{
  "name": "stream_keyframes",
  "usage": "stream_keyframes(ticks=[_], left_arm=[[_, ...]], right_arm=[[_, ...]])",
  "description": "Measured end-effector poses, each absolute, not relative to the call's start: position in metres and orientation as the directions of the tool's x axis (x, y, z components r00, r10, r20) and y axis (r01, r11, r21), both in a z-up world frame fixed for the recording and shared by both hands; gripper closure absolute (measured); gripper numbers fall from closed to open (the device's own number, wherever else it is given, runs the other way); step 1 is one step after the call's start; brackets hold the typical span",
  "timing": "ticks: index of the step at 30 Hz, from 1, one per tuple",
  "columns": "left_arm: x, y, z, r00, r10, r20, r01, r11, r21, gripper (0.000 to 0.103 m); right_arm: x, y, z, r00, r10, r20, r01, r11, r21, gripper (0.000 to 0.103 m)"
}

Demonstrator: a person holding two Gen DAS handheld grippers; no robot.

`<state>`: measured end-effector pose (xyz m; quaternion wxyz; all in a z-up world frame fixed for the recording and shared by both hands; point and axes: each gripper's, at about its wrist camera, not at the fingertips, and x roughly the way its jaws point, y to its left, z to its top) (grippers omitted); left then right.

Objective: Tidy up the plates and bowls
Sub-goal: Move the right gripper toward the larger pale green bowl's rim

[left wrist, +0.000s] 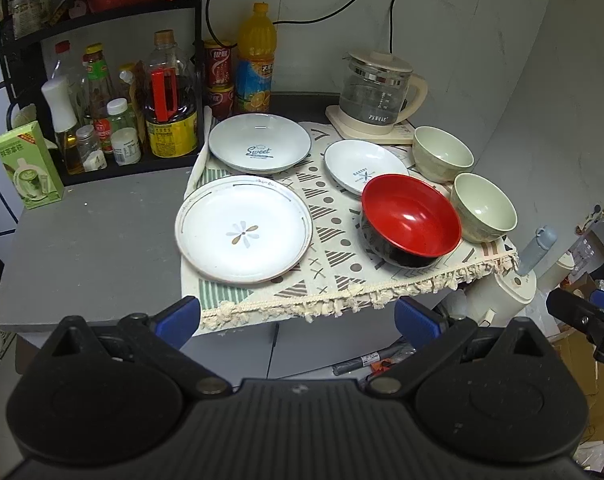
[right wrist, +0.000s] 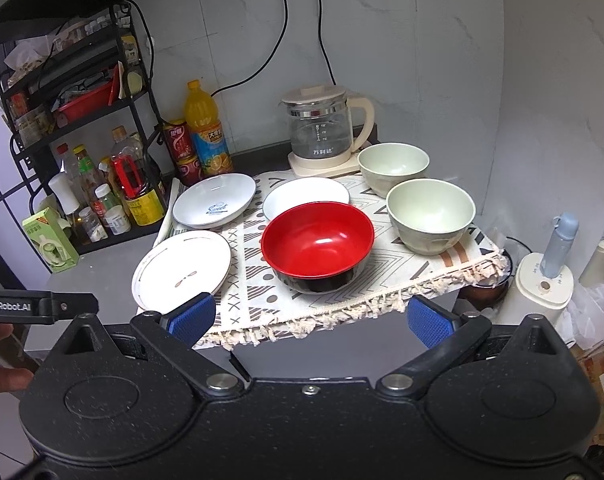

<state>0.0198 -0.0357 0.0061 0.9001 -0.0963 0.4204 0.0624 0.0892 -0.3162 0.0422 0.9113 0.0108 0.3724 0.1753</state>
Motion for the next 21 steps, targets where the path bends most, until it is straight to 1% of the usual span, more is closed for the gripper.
stream_keyframes(ticks=[13,19,21], left_arm=[[0.074,-0.037,-0.008,0.61,0.016,-0.792,-0.184,0.975,-0.121,0.001],[0.113,-0.04,-0.016,0.596,0.006,-0.803,-0.165,0.979,-0.116,0.001],[0.127,-0.041,-0.017,0.595,0.003,-0.804,-0.158,0.981,-0.113,0.001]], right_arm=[[0.133,-0.314,0.034,0.659,0.303,-0.688,-0.29,0.947,0.14,0.0],[0.162,-0.316,0.02,0.639,0.276,-0.718,-0.254,0.957,0.142,0.0],[0.173,-0.315,0.016,0.641,0.254,-0.725,-0.247,0.962,0.119,0.0]])
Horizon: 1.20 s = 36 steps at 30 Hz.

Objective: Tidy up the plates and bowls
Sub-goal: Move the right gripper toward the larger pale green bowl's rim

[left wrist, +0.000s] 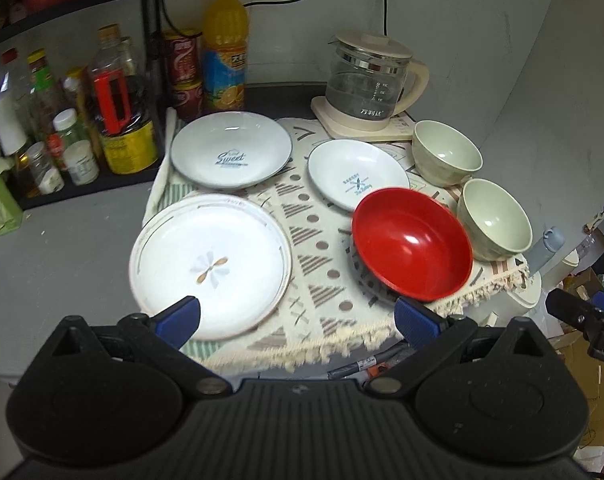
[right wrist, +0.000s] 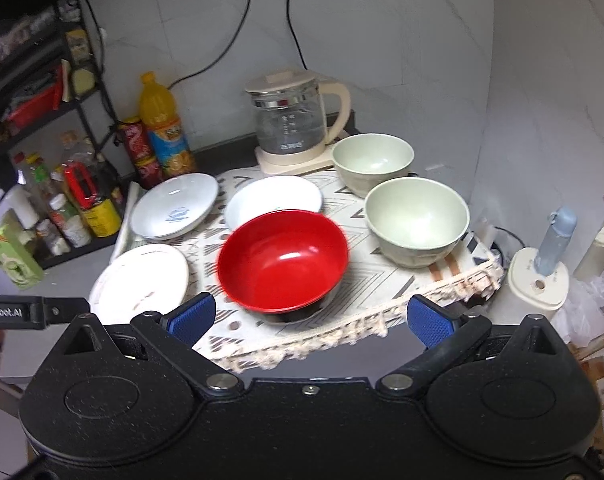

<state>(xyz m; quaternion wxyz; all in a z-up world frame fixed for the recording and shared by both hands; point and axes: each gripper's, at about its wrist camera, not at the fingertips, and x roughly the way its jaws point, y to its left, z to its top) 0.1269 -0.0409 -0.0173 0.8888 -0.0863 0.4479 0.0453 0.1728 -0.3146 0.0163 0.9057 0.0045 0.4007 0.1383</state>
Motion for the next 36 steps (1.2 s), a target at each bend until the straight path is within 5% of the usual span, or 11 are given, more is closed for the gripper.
stream_keyframes(ticks=[36], left_arm=[[0.333,-0.111,-0.066,0.462,-0.206,-0.863,0.095,0.979,-0.182,0.002]], right_arm=[[0.314,-0.362,-0.039,0.601,0.002,-0.799,0.069,0.996,0.054,0.0]])
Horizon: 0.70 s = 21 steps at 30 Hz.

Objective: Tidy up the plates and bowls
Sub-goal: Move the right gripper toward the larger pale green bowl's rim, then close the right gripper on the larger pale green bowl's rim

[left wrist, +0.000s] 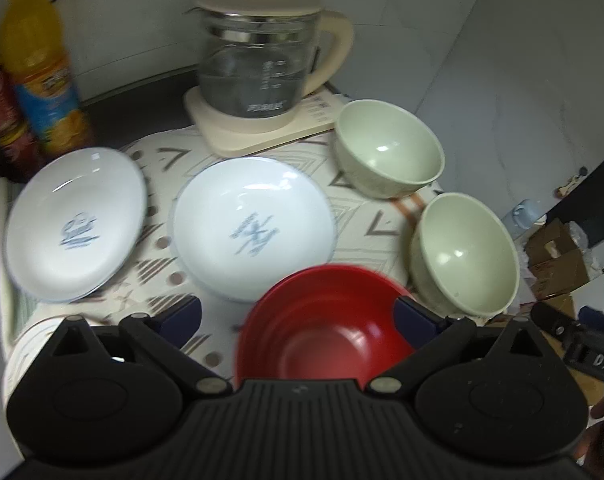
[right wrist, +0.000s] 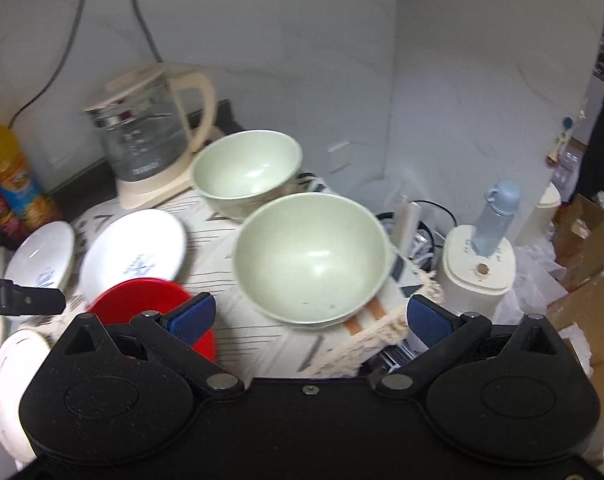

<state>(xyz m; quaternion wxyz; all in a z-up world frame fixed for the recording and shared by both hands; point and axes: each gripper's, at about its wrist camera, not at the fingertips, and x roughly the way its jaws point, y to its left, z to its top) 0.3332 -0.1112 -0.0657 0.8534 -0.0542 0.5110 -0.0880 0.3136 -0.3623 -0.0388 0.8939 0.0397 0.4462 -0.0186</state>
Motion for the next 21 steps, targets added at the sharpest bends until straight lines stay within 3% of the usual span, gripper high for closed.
stream_keyframes(ticks=[14,21], left_arm=[[0.392,-0.191,-0.086,0.429,-0.212,-0.878,0.122,0.977,-0.176,0.005],[0.412,-0.223,-0.11,0.381,-0.219,-0.898,0.15,0.973,-0.174,0.017]], right_arm=[[0.368,-0.424,-0.071,0.547,0.008,-0.837,0.113,0.99,0.083,0.0],[0.387,-0.451,-0.089,0.52,0.012,-0.854,0.137,0.986,0.097,0.005]])
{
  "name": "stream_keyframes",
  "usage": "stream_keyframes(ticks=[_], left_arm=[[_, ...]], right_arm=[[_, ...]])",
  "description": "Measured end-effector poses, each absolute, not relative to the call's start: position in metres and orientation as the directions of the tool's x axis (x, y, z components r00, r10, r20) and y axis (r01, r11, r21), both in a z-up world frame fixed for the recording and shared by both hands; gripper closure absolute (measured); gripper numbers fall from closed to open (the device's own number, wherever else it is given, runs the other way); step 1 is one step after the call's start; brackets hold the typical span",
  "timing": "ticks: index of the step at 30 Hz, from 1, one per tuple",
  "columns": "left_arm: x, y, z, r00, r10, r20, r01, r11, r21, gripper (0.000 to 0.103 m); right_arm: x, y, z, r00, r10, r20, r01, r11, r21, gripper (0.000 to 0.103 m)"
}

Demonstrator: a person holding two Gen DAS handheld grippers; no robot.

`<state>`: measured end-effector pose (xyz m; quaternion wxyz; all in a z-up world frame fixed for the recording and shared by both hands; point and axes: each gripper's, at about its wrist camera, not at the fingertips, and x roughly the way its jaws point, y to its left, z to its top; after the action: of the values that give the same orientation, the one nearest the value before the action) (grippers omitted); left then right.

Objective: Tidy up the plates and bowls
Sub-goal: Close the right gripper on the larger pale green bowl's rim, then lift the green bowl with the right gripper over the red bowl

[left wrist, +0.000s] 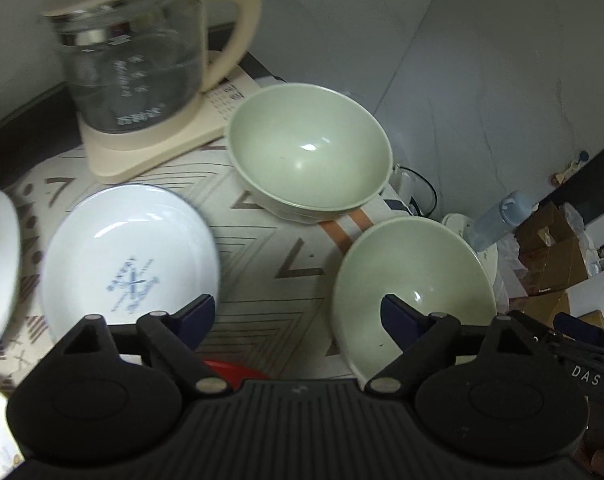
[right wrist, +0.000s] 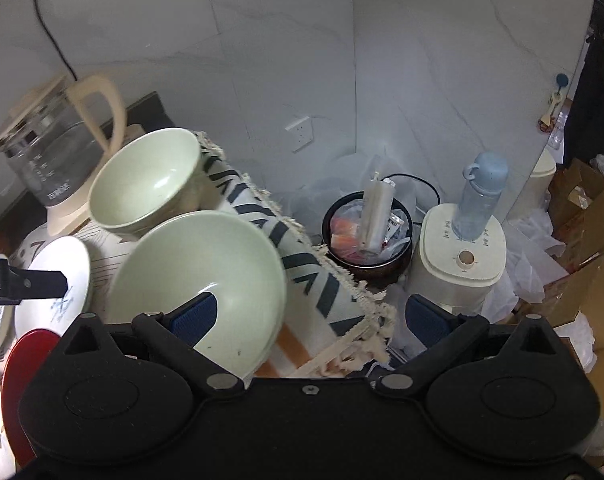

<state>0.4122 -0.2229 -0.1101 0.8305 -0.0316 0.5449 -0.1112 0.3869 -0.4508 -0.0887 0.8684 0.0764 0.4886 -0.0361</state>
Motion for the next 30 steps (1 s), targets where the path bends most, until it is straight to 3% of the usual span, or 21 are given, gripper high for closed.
stream_keyframes(ticks=[4,11,17,20,22,24,27,30], left_arm=[[0.421,-0.236,-0.125,0.348,-0.229,-0.909,0.168,0.969,-0.18,0.028],[0.439,-0.253,-0.147,0.302,-0.195,-0.933,0.185,0.972,-0.144,0.035],[0.447,-0.259,-0.156,0.278,-0.201,-0.939,0.198,0.969,-0.148,0.05],[0.451,-0.259,-0.165,0.241,-0.212,-0.947,0.182,0.968,-0.17,0.057],[0.451,-0.259,-0.168,0.235,-0.206,-0.95,0.169,0.971,-0.169,0.067],[0.452,-0.257,-0.169,0.236,-0.213,-0.948,0.155,0.971,-0.179,0.081],[0.451,-0.255,-0.17,0.224,-0.237,-0.945,0.147,0.967,-0.208,0.095],[0.447,-0.257,-0.166,0.232,-0.236,-0.944,0.153,0.967,-0.204,0.097]], right_arm=[[0.393,-0.458,-0.1,0.507,0.031,-0.862,0.126,0.986,0.11,0.01],[0.403,-0.462,-0.121,0.462,0.085,-0.883,0.123,0.98,0.159,0.016],[0.415,-0.456,-0.136,0.441,0.134,-0.888,0.105,0.974,0.2,0.025],[0.42,-0.454,-0.141,0.437,0.168,-0.884,0.084,0.971,0.226,0.037],[0.423,-0.452,-0.144,0.425,0.176,-0.888,0.066,0.972,0.225,0.049],[0.425,-0.454,-0.149,0.402,0.206,-0.892,0.063,0.966,0.251,0.072],[0.425,-0.455,-0.156,0.381,0.259,-0.888,0.06,0.951,0.303,0.084],[0.422,-0.452,-0.158,0.38,0.28,-0.882,0.059,0.944,0.325,0.089]])
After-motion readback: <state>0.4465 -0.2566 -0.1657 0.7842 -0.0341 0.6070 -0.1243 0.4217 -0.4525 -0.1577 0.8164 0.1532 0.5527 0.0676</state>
